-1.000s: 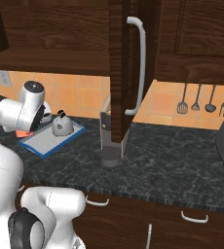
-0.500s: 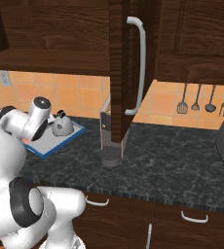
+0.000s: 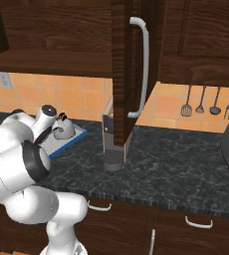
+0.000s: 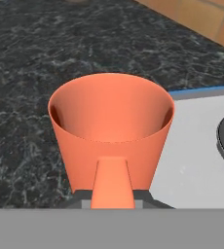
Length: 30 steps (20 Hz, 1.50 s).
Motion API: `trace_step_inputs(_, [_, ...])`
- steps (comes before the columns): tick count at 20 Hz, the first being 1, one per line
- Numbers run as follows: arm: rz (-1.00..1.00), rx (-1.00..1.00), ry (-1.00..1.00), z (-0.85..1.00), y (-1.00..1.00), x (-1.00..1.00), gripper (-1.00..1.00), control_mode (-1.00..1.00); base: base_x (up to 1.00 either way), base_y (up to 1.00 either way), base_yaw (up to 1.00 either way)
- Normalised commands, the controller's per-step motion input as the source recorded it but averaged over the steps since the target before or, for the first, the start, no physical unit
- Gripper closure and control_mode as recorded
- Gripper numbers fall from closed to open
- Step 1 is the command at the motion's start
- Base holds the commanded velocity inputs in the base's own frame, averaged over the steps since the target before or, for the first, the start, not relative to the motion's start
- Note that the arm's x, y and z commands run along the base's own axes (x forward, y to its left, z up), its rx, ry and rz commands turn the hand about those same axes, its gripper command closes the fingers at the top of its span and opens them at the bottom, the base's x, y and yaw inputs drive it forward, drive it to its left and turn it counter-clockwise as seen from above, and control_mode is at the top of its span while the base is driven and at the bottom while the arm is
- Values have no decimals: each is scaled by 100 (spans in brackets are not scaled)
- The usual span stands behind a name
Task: Pick the kettle from the counter and place it on the tray. Then pick the mug from the cabinet and place it on the tray. Then close the cabinet doors.
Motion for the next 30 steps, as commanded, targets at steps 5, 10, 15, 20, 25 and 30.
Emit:
trace_step_inputs(5, [0, -3, 0, -31, 11, 33, 100, -100, 0, 0, 0])
trace_step_inputs(10, [0, 0, -1, -27, 10, 35, 100, -100, 0, 0, 0])
trace_step_inputs(15, [0, 0, 0, -32, 15, 34, 100, -100, 0, 0, 0])
trace_step_inputs(20, [0, 0, 0, -31, 13, 28, 100, -100, 0, 0, 0])
trace_step_inputs(25, [0, 0, 0, -29, 1, 20, 100, -100, 0, 0, 0])
trace_step_inputs(30, [0, 0, 0, -27, 0, -20, -100, -100, 0, 0, 0])
